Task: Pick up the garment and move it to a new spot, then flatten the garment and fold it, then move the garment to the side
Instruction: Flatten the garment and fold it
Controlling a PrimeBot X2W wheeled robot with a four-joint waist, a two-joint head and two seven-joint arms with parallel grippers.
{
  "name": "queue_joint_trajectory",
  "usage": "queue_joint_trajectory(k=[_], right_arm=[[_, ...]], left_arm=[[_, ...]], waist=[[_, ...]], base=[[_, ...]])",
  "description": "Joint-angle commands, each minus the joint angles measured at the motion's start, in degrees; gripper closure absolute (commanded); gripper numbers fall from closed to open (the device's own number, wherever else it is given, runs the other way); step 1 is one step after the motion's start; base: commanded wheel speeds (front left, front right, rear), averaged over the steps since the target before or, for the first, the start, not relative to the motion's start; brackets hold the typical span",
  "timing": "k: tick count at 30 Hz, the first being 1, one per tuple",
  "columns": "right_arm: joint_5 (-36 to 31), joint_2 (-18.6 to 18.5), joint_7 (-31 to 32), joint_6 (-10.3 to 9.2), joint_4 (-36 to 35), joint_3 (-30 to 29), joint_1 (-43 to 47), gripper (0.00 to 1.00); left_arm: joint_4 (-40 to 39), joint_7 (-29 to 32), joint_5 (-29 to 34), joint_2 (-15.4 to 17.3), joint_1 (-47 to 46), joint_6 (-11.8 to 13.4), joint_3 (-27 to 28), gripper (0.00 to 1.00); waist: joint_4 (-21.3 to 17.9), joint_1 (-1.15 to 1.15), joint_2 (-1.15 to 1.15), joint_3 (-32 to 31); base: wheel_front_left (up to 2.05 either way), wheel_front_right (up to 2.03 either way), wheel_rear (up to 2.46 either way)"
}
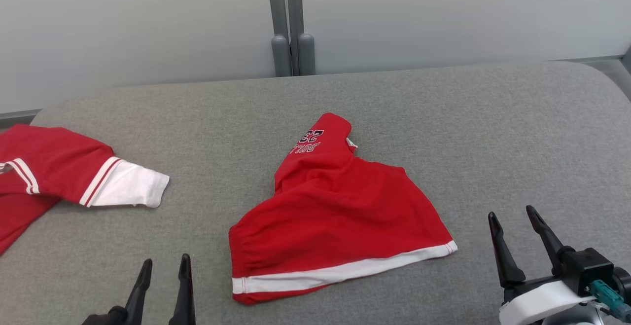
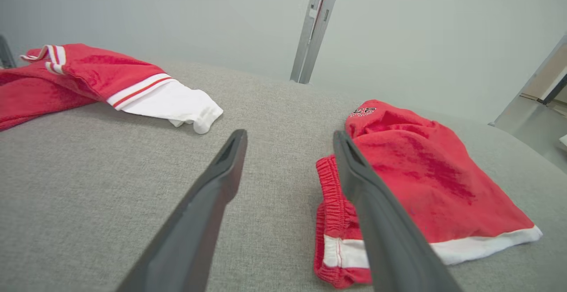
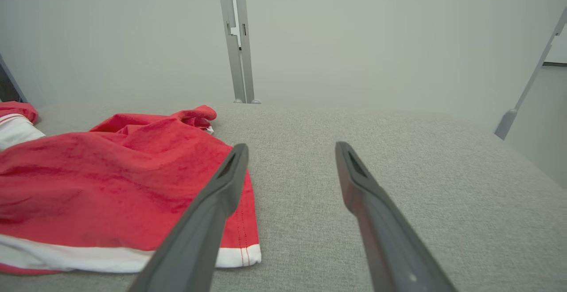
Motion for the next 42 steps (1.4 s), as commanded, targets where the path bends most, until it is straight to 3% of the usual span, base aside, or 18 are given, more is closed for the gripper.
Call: queue_joint_trajectory(k=[1,6,10,21,25,28,35,37,42], right_arm=[[-0.5,0.1,0.0,-0.08,-0.3,-0.2,0.8,0.0],[-1.0,0.5,0.0,-0.08,1.4,-1.5,1.1,0.0],[-1.2,1.4,0.0,-0.07,3.3,-2.6,1.5,0.0],[-1.4,2.5,0.0,-0.07,4.4,-2.7,1.4,0.0],[0.2,1.5,0.0,-0.08,3.5,-1.4,-1.2,0.0],[2.5,-0.9,0.4,-0.07,8.1,2.7,-3.1,0.0],[9.5,-7.3,15.9,-0.09,15.3,13.8,-11.9,0.0],[11.0,-7.5,19.4,-0.08,16.9,16.2,-13.4,0.0],[12.7,-8.5,20.8,-0.08,19.4,18.8,-15.3,0.0]], left_arm=[[0.0,0.0,2.9,-1.4,1.5,-1.3,2.3,0.0],[1.6,0.0,10.4,-5.9,2.7,-5.8,9.0,0.0],[3.1,0.0,12.7,-7.2,1.2,-7.4,10.2,0.0],[3.8,0.0,11.4,-7.1,-0.1,-7.9,6.4,0.0],[5.1,0.0,9.8,-6.3,-0.1,-7.9,4.4,0.0],[7.8,0.5,8.2,-4.9,-1.3,-8.0,1.6,0.0],[8.6,10.9,3.6,-4.3,-4.7,-7.9,-0.6,0.0],[9.1,13.0,3.5,-3.8,-5.2,-7.9,-1.4,0.0],[8.1,15.2,0.7,-4.2,-5.3,-7.9,-3.2,0.0]], waist=[[0.0,0.0,0.0,-0.2],[0.5,0.0,0.0,0.0],[0.9,0.0,0.0,0.2],[-0.2,0.0,0.0,0.4],[-0.7,0.0,0.0,0.6],[-0.5,0.0,0.0,0.8],[0.6,0.0,0.0,3.5],[1.0,0.0,0.0,4.0],[1.7,0.0,0.0,4.7]], base=[[0.0,0.0,0.0],[0.0,0.0,0.0],[0.0,0.0,0.0],[0.0,0.0,0.0],[0.0,0.0,0.0],[0.0,0.0,0.0],[0.0,0.0,0.0],[0.0,0.0,0.0],[0.0,0.0,0.0]])
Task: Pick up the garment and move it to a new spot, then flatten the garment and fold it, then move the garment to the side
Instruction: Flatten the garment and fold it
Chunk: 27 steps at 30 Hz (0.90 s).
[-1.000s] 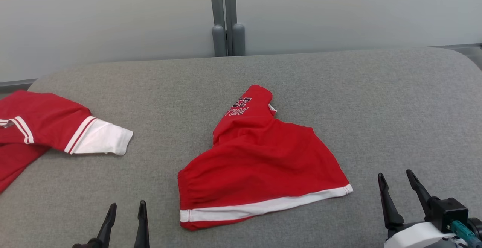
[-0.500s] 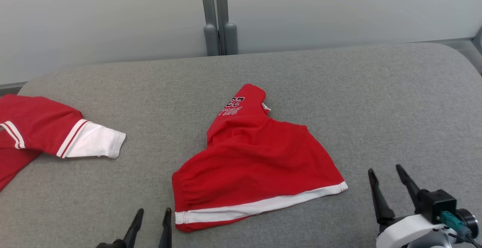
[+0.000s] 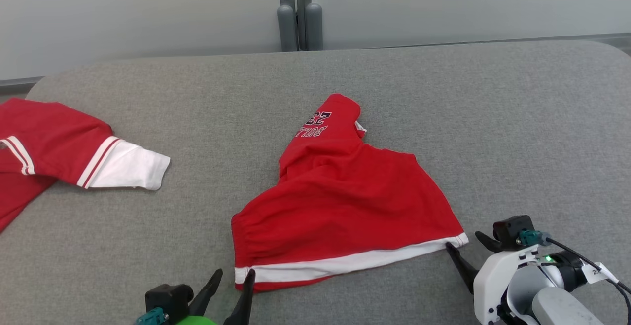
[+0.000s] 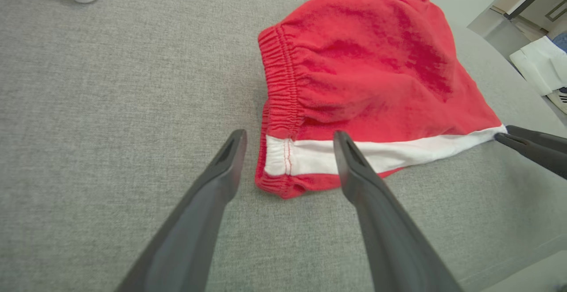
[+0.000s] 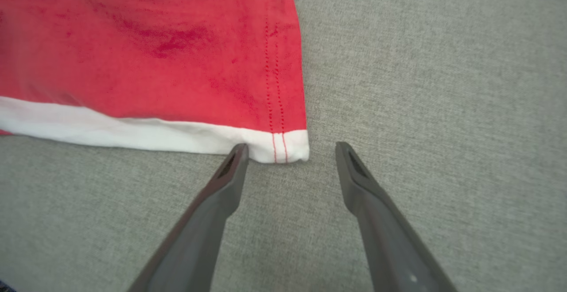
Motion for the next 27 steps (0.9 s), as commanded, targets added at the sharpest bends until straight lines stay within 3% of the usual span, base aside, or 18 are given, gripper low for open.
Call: queue_joint_trajectory(k=[1,12,15,18,19,20,21,27], right_arm=[[0.2,-0.2,-0.7,-0.08,0.7,0.4,-0.9,0.0],[1.5,0.0,-2.7,-0.08,4.1,3.9,-4.6,0.0],[1.8,0.4,-2.9,-0.08,5.1,5.1,-5.8,0.0],[2.5,1.0,-2.9,-0.07,6.1,6.4,-6.9,0.0],[3.0,1.2,-3.1,-0.07,6.3,7.2,-7.2,0.04],[3.4,1.3,-3.5,-0.06,6.5,7.4,-7.5,0.67],[4.2,1.2,-3.7,-0.06,6.7,7.8,-7.7,1.0],[10.4,0.7,-5.8,-0.09,3.8,4.6,-6.8,1.0]], left_arm=[[0.0,0.5,-0.8,0.4,-0.6,-0.2,-0.4,0.0],[1.3,2.6,-3.6,1.5,-3.2,-0.2,-2.7,0.0],[2.4,3.6,-3.6,1.8,-3.7,0.0,-3.0,0.35],[2.9,3.8,-4.1,1.6,-4.3,0.0,-2.9,0.58],[3.3,4.1,-3.9,1.7,-4.6,0.0,-3.1,0.94],[3.5,4.3,-3.7,1.8,-4.8,0.0,-3.3,1.0],[3.8,4.4,-3.8,1.9,-5.0,0.0,-3.6,1.0],[0.3,5.8,-7.2,2.1,-4.5,-0.1,-3.8,1.0]], waist=[[0.3,0.0,0.0,0.6],[0.0,0.0,0.0,2.6],[-0.2,0.0,0.0,3.0],[-0.4,0.0,0.0,3.3],[-0.4,0.0,0.0,3.5],[-0.4,0.0,0.0,3.6],[-0.4,0.0,0.0,3.6],[-0.8,0.0,0.0,3.0]], base=[[0.0,0.0,0.0],[0.0,0.0,0.0],[0.0,0.0,0.0],[0.0,0.0,0.0],[0.0,0.0,0.0],[0.0,0.0,0.0],[0.0,0.0,0.0],[0.0,0.0,0.0]])
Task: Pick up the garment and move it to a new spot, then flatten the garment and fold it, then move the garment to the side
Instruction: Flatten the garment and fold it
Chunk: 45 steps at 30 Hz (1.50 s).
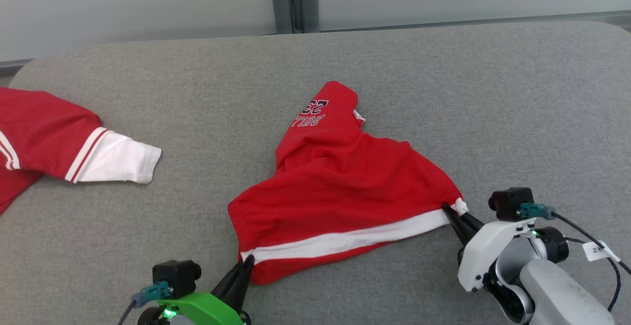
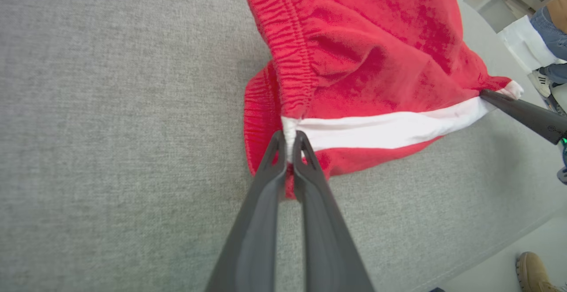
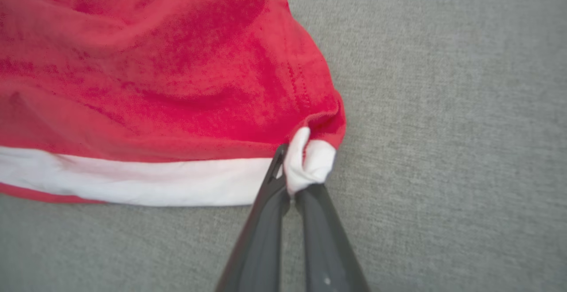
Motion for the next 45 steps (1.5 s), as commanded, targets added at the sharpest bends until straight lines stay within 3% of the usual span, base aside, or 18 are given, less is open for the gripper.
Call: queue_joint_trajectory(k=[1,4,11,17,21,27,32,35,40,45], right_arm=[[3.1,-0.2,-0.7,-0.09,-2.9,-1.2,1.5,1.0],[9.8,-2.1,0.1,-0.09,-10.8,-3.9,4.3,1.0],[23.8,-8.0,3.5,-0.06,-39.3,-13.9,11.8,1.0],[30.3,-9.8,7.1,-0.06,-58.8,-25.6,12.5,1.0],[32.4,-10.4,10.7,-0.06,-63.4,-32.4,7.5,1.0],[29.9,-9.2,17.2,-0.06,-56.2,-34.5,-6.2,1.0],[23.9,-4.7,19.9,-0.05,-44.0,-31.6,-21.8,1.0],[17.8,-0.8,17.4,-0.06,-35.0,-30.5,-33.4,1.0],[11.4,4.0,9.2,-0.06,-23.4,-28.7,-47.8,1.0],[10.0,5.3,4.7,-0.06,-16.3,-24.3,-48.9,1.0]], left_arm=[[-3.0,0.4,-2.6,-0.1,0.6,-0.1,0.2,1.0],[-11.0,2.7,-6.1,1.0,2.0,-0.2,-0.5,1.0],[-37.3,9.0,-15.9,3.6,3.3,-0.2,-0.4,1.0],[-52.3,15.4,-20.8,5.0,-3.3,3.3,2.8,1.0],[-55.3,21.0,-24.0,5.4,-14.0,6.4,4.7,1.0],[-46.2,29.6,-24.9,6.0,-33.4,10.7,4.8,1.0],[-30.7,30.1,-19.9,5.3,-48.8,11.4,4.6,1.0],[-18.9,24.0,-14.3,3.4,-58.7,10.4,4.8,1.0],[-2.6,7.7,-7.0,0.1,-71.2,5.1,4.6,1.0],[8.5,-6.4,-3.9,-0.9,-73.6,1.6,4.0,1.0]], waist=[[-0.2,0.0,0.0,-0.5],[-0.8,0.0,0.0,-1.3],[-4.0,0.0,0.0,-2.2],[-6.6,0.0,0.0,0.0],[-7.9,0.0,0.0,4.1],[-9.3,0.0,0.0,12.6],[-9.8,0.0,0.0,19.1],[-10.1,0.0,0.0,22.1],[-10.6,0.0,0.0,24.0],[-10.6,0.0,0.0,24.0]], base=[[0.0,0.0,0.0],[0.0,0.0,0.0],[0.0,0.0,0.0],[0.0,0.0,0.0],[0.0,0.0,0.0],[0.0,0.0,0.0],[0.0,0.0,0.0],[0.0,0.0,0.0],[0.0,0.0,0.0],[0.0,0.0,0.0]])
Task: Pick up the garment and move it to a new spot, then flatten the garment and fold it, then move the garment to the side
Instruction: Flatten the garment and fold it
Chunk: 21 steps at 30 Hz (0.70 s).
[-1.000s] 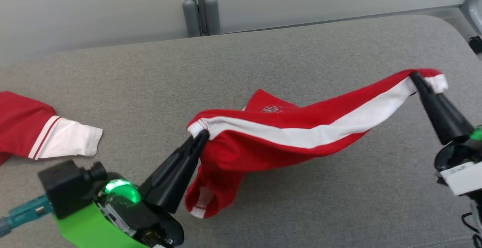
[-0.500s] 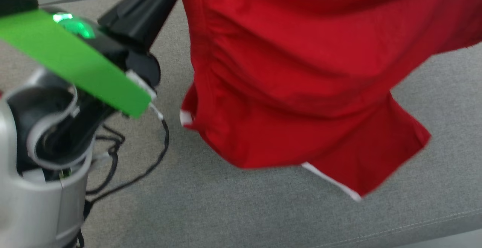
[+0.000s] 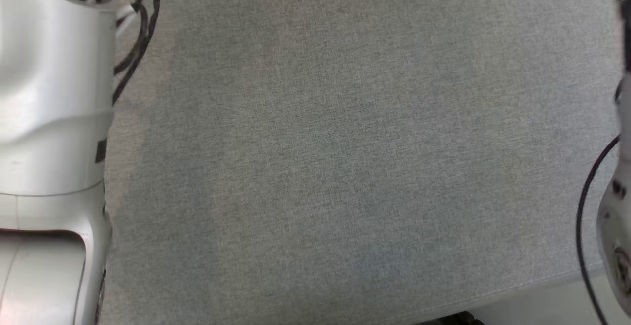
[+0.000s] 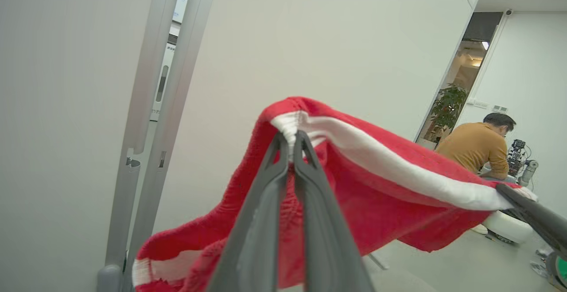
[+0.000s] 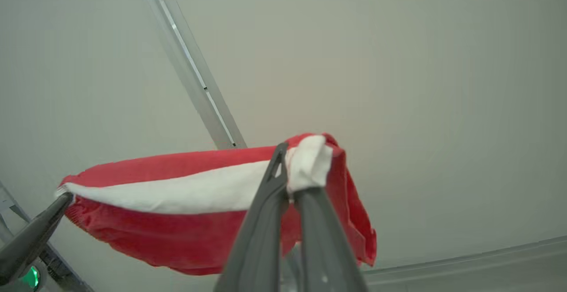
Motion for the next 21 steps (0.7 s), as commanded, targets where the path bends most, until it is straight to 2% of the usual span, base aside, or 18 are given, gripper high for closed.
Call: queue_joint_trajectory(k=[1,4,7,12,17,21], right_arm=[[0.3,-0.2,-1.1,0.0,1.4,1.6,3.6,1.0],[1.3,-2.3,-3.1,0.0,2.8,5.9,10.9,1.0],[4.3,-4.8,-5.2,0.0,2.5,9.6,21.7,1.0],[9.3,-8.6,-8.1,-0.01,-0.3,13.6,38.4,1.0],[11.0,-12.7,-11.1,-0.06,-2.7,16.0,54.0,1.0],[11.7,-15.1,-12.4,-0.07,-4.5,15.5,65.9,1.0]], left_arm=[[2.0,-2.1,1.2,0.8,2.5,-0.8,-1.1,1.0],[4.6,-6.6,1.9,2.7,8.2,-1.7,-4.0,1.0],[4.8,-10.1,-0.5,4.4,18.5,-1.9,-6.7,1.0],[1.3,-13.3,-4.0,8.0,36.0,-2.0,-11.5,1.0],[-4.8,-14.6,-5.1,8.4,54.1,-2.0,-12.7,1.0],[-9.4,-14.8,-3.8,6.9,68.2,-0.2,-12.0,1.0]], waist=[[-0.6,-0.01,0.0,0.0],[-0.5,-0.01,0.0,-1.6],[0.0,-0.01,0.0,-3.9],[0.7,-0.01,0.0,-7.8],[1.8,-0.01,0.0,-14.3],[2.8,-0.01,0.0,-20.0]], base=[[0.0,0.0,0.0],[0.0,0.0,0.0],[0.0,0.0,0.0],[0.0,0.0,0.0],[0.0,0.0,0.0],[0.0,0.0,0.0]])
